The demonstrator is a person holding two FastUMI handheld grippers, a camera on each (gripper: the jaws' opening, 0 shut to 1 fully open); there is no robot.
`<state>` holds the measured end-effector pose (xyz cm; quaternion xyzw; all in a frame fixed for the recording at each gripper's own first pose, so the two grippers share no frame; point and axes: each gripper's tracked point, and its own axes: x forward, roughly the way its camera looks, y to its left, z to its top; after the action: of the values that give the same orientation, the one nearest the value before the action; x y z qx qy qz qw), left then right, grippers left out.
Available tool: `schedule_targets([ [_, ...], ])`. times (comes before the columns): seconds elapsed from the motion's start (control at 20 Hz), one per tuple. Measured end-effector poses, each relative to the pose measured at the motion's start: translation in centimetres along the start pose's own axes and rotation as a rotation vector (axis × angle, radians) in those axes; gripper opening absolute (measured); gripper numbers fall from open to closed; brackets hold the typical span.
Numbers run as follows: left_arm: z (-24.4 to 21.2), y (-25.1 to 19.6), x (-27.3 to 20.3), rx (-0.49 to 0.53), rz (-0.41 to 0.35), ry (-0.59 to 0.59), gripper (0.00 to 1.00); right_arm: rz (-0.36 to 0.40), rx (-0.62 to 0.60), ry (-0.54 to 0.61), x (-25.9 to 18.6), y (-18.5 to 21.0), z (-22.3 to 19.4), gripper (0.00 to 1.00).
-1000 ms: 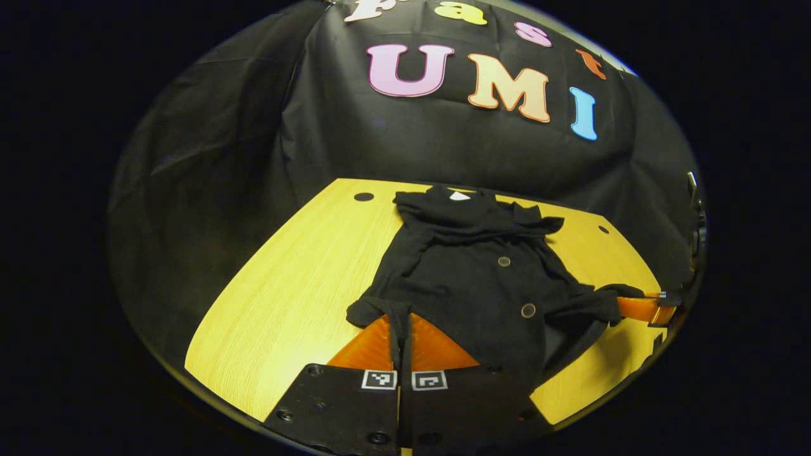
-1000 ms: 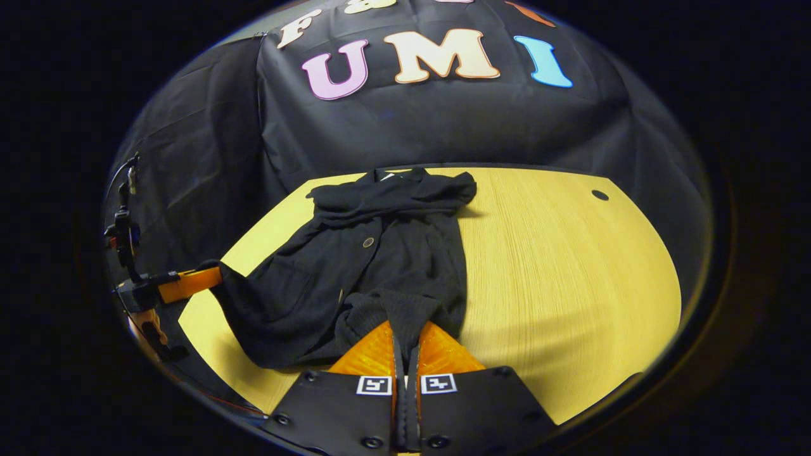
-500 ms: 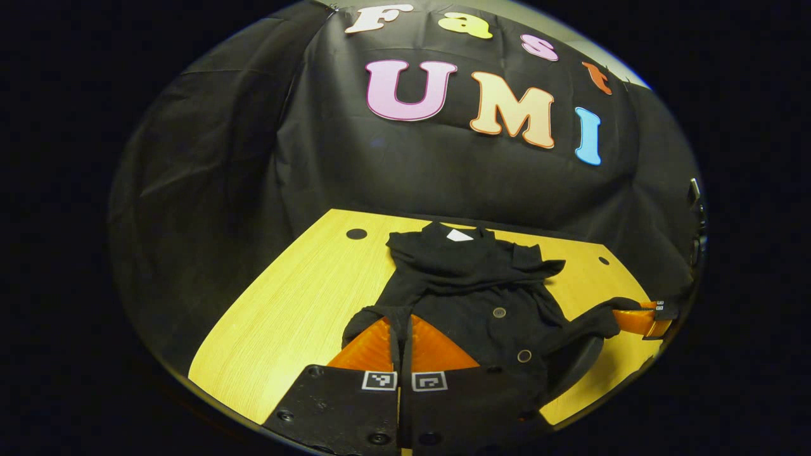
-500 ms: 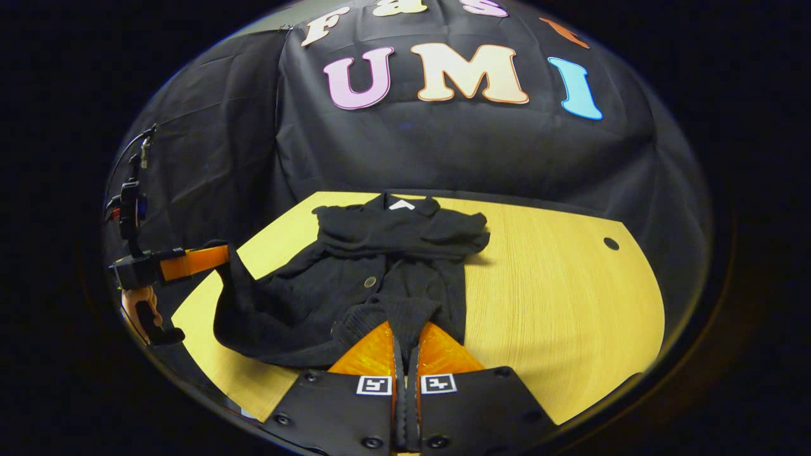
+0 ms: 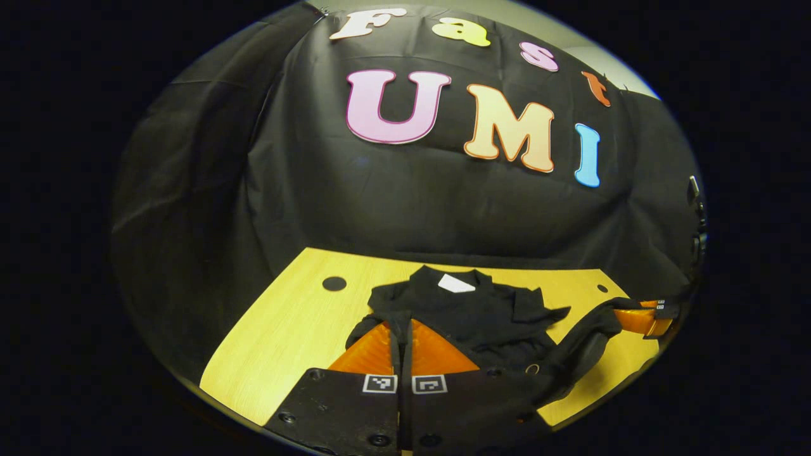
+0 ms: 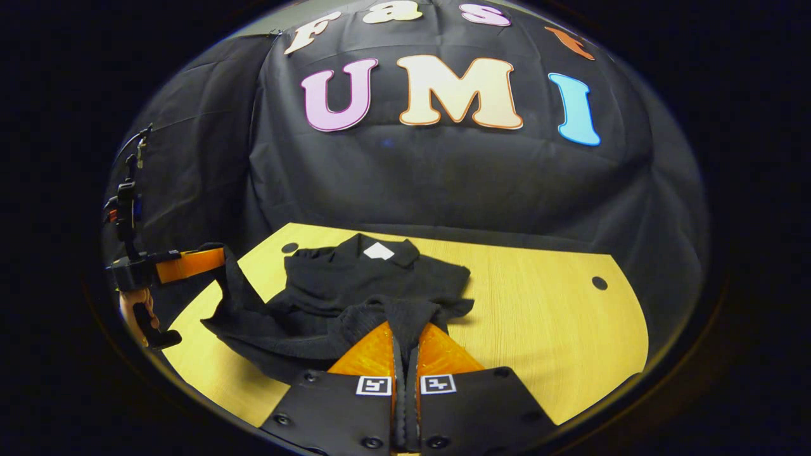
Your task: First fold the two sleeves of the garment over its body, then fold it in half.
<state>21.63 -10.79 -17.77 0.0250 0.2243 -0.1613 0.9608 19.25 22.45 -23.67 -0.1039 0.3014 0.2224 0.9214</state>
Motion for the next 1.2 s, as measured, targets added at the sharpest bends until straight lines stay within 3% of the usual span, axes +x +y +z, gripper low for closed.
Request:
schedule_targets([
  [0.3, 2.1, -0.2, 4.3, 0.043, 0.0, -0.021, 0.0, -0.032, 0.003, -0.022, 3.5, -1.1, 3.4, 0.02],
  [0.75, 3.9, 0.8, 10.6, -0.009, 0.025, -0.033, 0.0, -0.05, -0.012, -0.06, 9.4, -1.8, 8.3, 0.02],
  [1.2, -0.2, 2.6, 18.3, 0.076, 0.048, 0.061, 0.0, -0.1, 0.013, 0.011, 17.4, -4.0, 6.5, 0.03],
])
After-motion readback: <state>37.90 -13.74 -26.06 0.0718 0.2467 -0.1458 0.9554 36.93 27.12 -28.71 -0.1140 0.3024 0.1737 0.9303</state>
